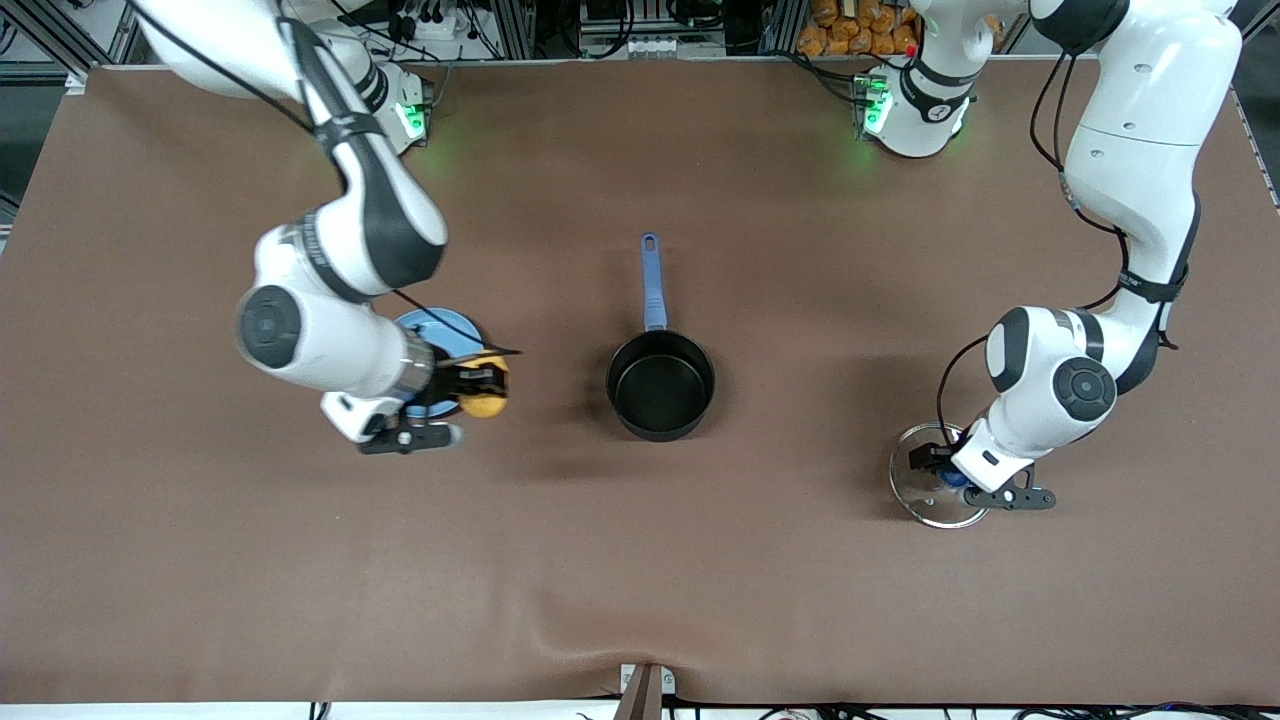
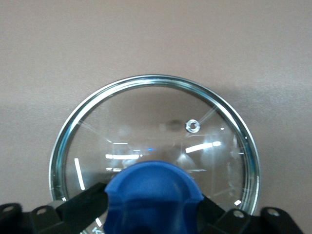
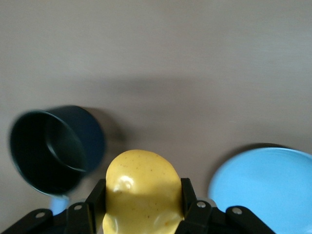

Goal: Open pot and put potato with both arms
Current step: 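Carry the potato over the black pot with the right gripper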

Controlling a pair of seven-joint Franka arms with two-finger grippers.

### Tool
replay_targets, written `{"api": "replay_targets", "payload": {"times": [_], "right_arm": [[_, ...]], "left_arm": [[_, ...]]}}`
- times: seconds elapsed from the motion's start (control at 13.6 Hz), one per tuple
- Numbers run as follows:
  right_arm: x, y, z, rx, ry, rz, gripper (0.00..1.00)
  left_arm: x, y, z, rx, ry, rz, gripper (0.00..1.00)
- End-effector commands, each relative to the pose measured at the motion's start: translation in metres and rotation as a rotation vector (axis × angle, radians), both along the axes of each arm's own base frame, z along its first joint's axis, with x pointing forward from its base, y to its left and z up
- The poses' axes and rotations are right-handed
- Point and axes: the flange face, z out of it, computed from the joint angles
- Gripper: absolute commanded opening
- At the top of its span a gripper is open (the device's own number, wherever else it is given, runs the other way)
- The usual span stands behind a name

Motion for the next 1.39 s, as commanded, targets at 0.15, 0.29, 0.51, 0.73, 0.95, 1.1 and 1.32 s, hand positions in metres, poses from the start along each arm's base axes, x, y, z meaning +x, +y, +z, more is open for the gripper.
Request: {"api": "replay_targets", "payload": {"times": [0.15, 0.29, 0.51, 0.73, 0.95, 1.1, 1.32], "right_arm": [[0.01, 0.097, -0.011, 0.037, -0.068, 0.005, 0.0], [-0.005, 0.132, -0.027, 0.023, -0.093, 0.003, 0.0], [-0.028, 0.17, -0.053, -0.013, -0.114, 0.03, 0.0], [-0.041, 0.19, -0.085, -0.039, -0.111, 0.067, 0.0], [-0.055, 0.209, -0.107, -0.061, -0.114, 0.056, 0.0], [-0.059, 0.217, -0.119, -0.061, -0.129, 0.059, 0.0], [-0.068, 0.228, -0.141, -0.057, -0.137, 0.059, 0.0]], "left_arm": [[0.011, 0.004, 0.053, 0.014, -0.061, -0.012, 1.0], [0.013, 0.003, 0.107, 0.025, -0.077, -0.006, 1.0], [0.008, 0.004, 0.212, 0.054, -0.121, -0.008, 1.0], [0.008, -0.008, 0.315, 0.064, -0.114, -0.002, 1.0], [-0.012, -0.026, 0.388, -0.019, -0.066, 0.02, 1.0], [-0.031, -0.024, 0.415, -0.003, -0.053, 0.023, 1.0], [-0.058, -0.013, 0.446, 0.014, -0.033, 0.054, 1.0]]}}
